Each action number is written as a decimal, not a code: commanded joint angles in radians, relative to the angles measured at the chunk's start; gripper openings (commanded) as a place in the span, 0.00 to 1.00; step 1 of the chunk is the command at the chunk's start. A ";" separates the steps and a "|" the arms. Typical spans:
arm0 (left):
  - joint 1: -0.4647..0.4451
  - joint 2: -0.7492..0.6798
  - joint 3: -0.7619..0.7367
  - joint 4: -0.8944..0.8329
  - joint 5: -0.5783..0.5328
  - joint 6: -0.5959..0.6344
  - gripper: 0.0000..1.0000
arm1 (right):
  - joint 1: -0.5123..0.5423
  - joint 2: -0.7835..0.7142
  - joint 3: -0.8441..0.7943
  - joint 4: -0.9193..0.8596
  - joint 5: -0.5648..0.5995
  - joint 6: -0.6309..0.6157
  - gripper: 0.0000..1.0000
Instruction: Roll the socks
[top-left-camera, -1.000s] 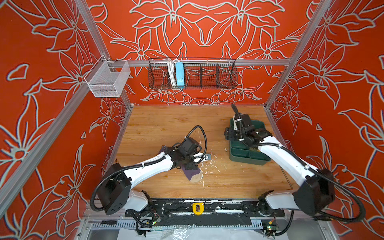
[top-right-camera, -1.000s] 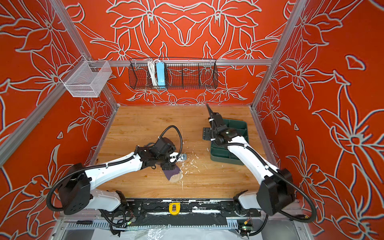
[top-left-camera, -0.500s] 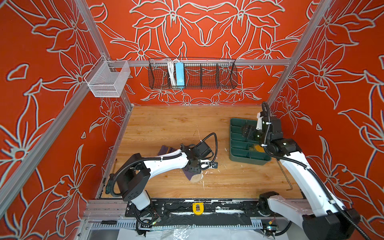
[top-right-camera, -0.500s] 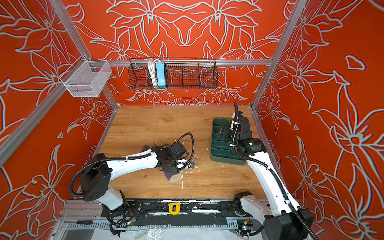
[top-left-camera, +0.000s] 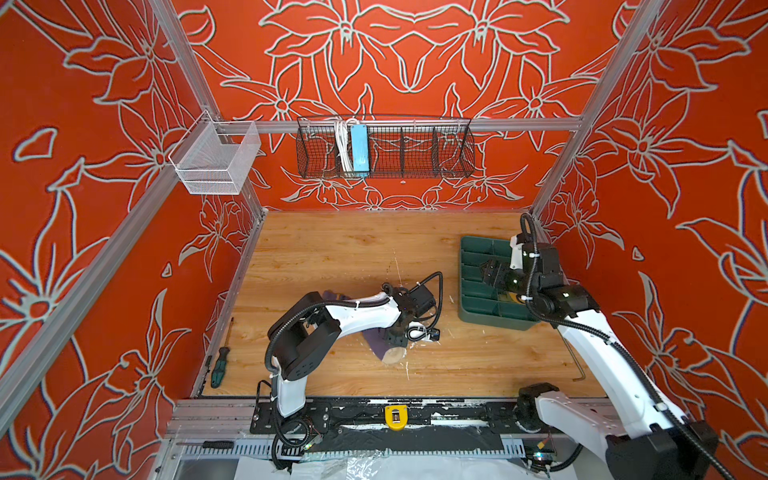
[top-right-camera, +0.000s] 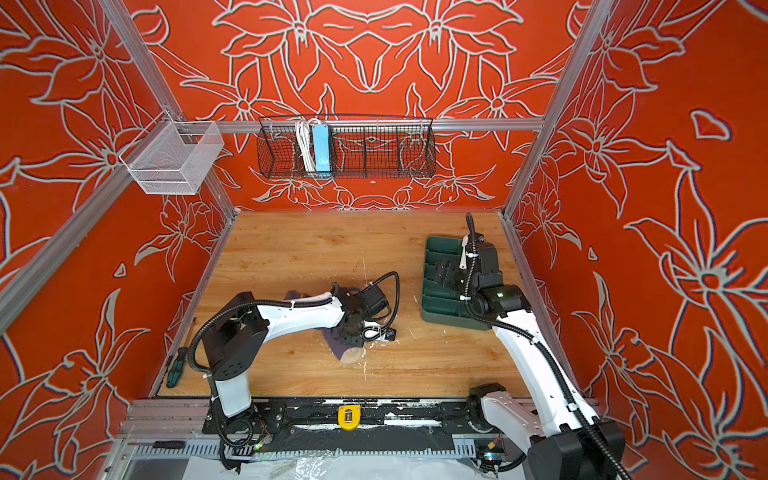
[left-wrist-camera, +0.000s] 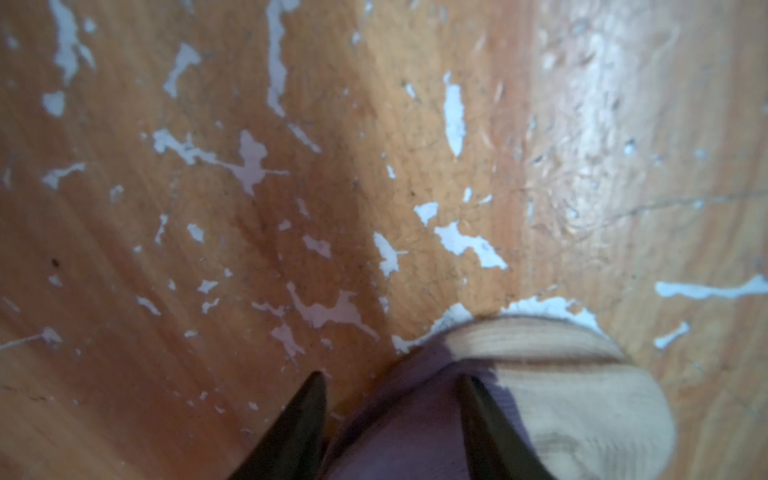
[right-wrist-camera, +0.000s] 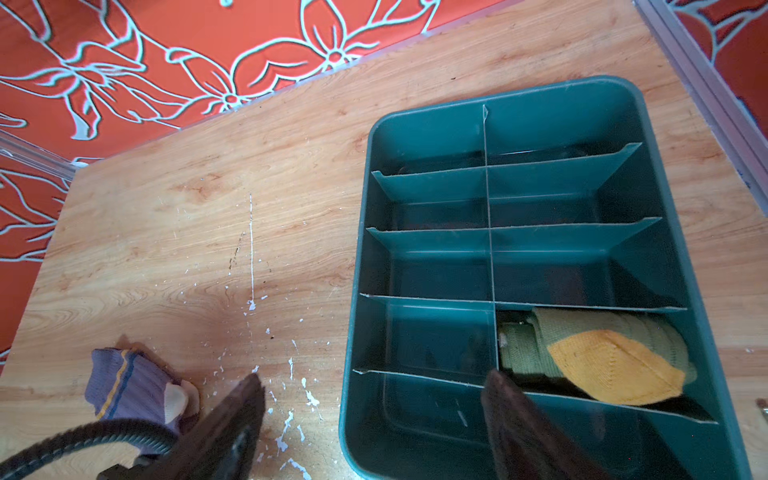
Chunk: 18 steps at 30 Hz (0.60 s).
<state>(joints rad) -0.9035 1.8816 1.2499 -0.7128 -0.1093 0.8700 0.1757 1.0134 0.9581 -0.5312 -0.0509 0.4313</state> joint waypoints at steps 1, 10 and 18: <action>0.005 0.071 0.050 0.024 0.036 -0.045 0.34 | -0.010 -0.033 -0.019 0.007 0.023 0.014 0.85; 0.106 0.259 0.312 0.181 0.118 -0.317 0.13 | -0.021 -0.095 -0.020 -0.013 0.062 0.004 0.85; 0.251 0.527 0.755 0.157 0.056 -0.652 0.14 | -0.021 -0.139 -0.028 -0.055 0.062 0.012 0.86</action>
<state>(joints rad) -0.7086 2.3466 1.8965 -0.5316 -0.0513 0.3946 0.1612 0.8906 0.9447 -0.5495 -0.0025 0.4305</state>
